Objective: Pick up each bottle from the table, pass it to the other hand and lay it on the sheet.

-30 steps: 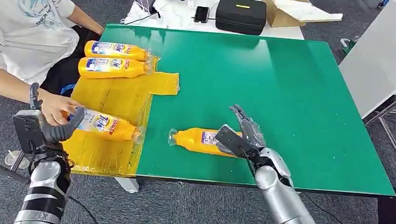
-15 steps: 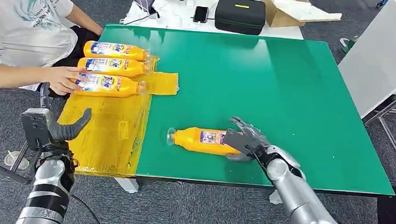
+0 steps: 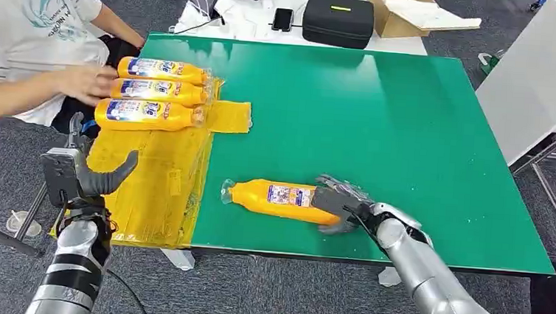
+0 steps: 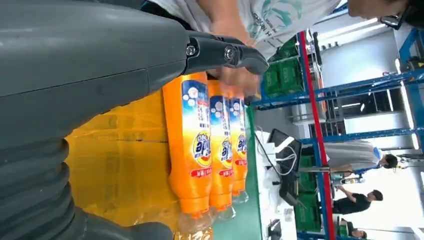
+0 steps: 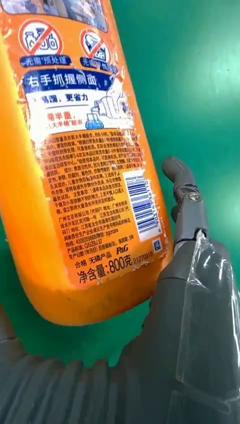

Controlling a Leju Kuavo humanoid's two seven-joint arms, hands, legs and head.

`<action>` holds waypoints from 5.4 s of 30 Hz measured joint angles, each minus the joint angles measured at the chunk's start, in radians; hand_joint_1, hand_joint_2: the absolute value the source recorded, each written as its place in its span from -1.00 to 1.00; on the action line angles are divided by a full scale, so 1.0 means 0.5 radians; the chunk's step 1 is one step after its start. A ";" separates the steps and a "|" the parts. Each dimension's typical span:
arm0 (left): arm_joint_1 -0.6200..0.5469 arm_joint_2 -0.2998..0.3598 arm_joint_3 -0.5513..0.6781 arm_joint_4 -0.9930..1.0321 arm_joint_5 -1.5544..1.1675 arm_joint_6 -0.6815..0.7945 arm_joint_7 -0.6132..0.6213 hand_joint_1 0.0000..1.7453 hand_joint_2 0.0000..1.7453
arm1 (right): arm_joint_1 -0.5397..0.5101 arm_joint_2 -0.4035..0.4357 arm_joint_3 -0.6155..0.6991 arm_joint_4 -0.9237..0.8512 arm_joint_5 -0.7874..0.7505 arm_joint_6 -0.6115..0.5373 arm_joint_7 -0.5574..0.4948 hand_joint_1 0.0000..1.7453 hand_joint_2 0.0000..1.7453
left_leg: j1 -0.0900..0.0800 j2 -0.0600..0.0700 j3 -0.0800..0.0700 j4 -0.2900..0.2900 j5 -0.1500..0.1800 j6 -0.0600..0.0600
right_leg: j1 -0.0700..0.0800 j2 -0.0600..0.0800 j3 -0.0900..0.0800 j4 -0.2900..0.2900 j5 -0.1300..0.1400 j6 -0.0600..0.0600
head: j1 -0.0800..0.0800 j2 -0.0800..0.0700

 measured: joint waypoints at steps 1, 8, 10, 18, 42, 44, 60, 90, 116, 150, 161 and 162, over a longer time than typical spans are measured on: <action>-0.002 0.000 0.000 0.004 0.004 -0.010 0.000 -1.00 1.00 | -0.011 -0.003 0.013 0.005 0.000 0.011 0.003 -1.00 1.00 | 0.000 0.000 0.000 0.000 0.000 0.000 | 0.000 0.000 0.000 0.000 0.000 0.000 | 0.000 0.000; -0.037 -0.015 0.001 0.070 0.049 -0.066 0.000 -1.00 1.00 | -0.098 -0.019 0.133 0.074 -0.024 0.080 0.040 0.42 1.00 | 0.000 0.000 0.000 0.000 0.000 0.000 | 0.000 0.000 0.000 0.000 0.000 0.000 | 0.000 0.000; -0.051 -0.020 0.002 0.099 0.065 -0.079 0.000 -1.00 1.00 | -0.108 -0.018 0.166 0.092 -0.038 0.066 0.040 0.66 1.00 | 0.000 0.000 0.000 0.000 0.000 0.000 | 0.000 0.000 0.000 0.000 0.000 0.000 | 0.000 0.000; -0.067 -0.035 0.004 0.149 0.072 -0.093 0.000 -1.00 1.00 | -0.083 0.002 0.231 0.124 -0.108 -0.146 0.011 1.00 1.00 | 0.000 0.000 0.000 0.000 0.000 0.000 | 0.000 0.000 -0.001 0.000 0.000 0.000 | 0.001 0.000; -0.018 -0.083 0.074 0.174 0.233 -0.256 0.000 -1.00 1.00 | 0.625 0.379 -0.237 -0.616 -0.303 -1.147 -0.546 1.00 1.00 | 0.002 0.000 -0.004 0.000 -0.001 -0.002 | 0.001 0.000 -0.005 0.000 -0.002 -0.001 | 0.001 0.000; 0.002 -0.095 0.109 0.153 0.272 -0.278 0.000 -1.00 1.00 | 0.704 0.458 -0.332 -0.762 -0.311 -1.232 -0.586 1.00 1.00 | 0.002 0.000 -0.004 -0.001 -0.002 -0.002 | 0.001 0.000 -0.005 0.000 -0.002 -0.001 | -0.001 0.001; 0.161 -0.146 0.174 -0.043 1.154 -1.243 0.549 -1.00 1.00 | 0.980 0.715 -0.706 -1.063 -0.482 -1.354 -0.941 1.00 1.00 | 0.001 0.000 -0.005 -0.001 -0.002 -0.002 | 0.001 0.000 -0.006 0.000 -0.002 -0.001 | 0.000 0.000; 0.189 -0.124 -0.501 0.053 1.593 -1.828 0.745 -1.00 1.00 | 0.790 0.829 -0.159 -0.329 -0.465 -1.141 -0.987 1.00 1.00 | 0.001 0.000 -0.006 -0.001 -0.002 -0.001 | 0.001 0.000 -0.006 0.000 -0.002 -0.001 | 0.000 0.000; 0.192 -0.079 -0.633 0.062 1.633 -1.880 0.739 -1.00 1.00 | 0.678 0.914 -0.066 0.059 -0.418 -0.974 -0.997 0.94 1.00 | 0.001 0.000 -0.006 -0.001 -0.002 -0.001 | 0.001 0.000 -0.007 0.000 -0.002 -0.001 | 0.001 0.000; 0.186 -0.047 -0.626 0.057 1.473 -1.691 0.639 1.00 1.00 | 0.654 0.970 -0.159 0.159 -0.486 -0.936 -0.995 -1.00 -1.00 | 0.001 0.000 -0.006 -0.001 -0.002 -0.001 | 0.001 0.000 -0.007 0.000 -0.002 -0.001 | 0.000 0.001; 0.172 -0.035 -0.396 0.041 1.473 -1.538 0.626 1.00 1.00 | 0.761 0.949 -0.249 -0.286 -0.578 -0.855 -0.995 -1.00 -1.00 | 0.001 0.000 -0.006 -0.001 -0.002 -0.002 | 0.001 0.000 -0.007 0.000 -0.002 -0.001 | 0.001 0.000; 0.171 -0.035 -0.389 0.040 1.472 -1.538 0.626 1.00 1.00 | 0.769 0.948 -0.254 -0.312 -0.579 -0.853 -0.995 -1.00 -1.00 | 0.001 0.000 -0.006 -0.001 -0.002 -0.002 | 0.001 0.000 -0.007 0.000 -0.002 -0.001 | 0.001 0.000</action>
